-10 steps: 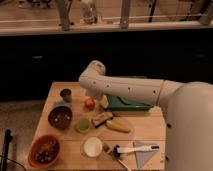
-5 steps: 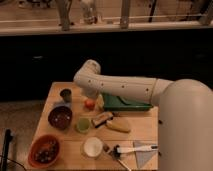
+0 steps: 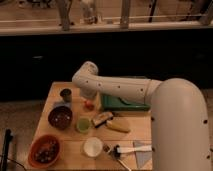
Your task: Place apple in paper cup
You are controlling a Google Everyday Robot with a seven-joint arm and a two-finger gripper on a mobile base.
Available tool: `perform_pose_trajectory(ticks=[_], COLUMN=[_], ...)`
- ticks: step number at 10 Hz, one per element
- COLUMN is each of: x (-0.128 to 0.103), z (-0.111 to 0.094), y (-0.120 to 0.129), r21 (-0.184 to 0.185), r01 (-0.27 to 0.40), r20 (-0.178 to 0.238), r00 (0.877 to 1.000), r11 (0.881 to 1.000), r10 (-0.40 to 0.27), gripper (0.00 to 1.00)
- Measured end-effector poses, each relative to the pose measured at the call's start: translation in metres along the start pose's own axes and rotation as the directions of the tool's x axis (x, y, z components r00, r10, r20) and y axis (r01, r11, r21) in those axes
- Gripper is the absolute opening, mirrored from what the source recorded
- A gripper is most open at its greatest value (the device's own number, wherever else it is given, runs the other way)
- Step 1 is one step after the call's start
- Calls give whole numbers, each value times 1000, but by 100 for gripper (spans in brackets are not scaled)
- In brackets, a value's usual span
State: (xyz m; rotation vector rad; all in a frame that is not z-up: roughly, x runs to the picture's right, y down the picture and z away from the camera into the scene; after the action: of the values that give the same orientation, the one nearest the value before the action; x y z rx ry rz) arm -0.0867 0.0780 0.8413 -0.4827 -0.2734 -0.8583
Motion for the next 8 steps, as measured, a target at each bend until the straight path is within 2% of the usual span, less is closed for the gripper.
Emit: perform_pose_trajectory(ticks=[5,8], x=[-9,-6], z=[21,35], y=[-10,-13], r21=[8,14], r01=[-54,-80], r20=[44,60], r00=[998,995], r11=[998,997], r10=[54,79], gripper=[80,80])
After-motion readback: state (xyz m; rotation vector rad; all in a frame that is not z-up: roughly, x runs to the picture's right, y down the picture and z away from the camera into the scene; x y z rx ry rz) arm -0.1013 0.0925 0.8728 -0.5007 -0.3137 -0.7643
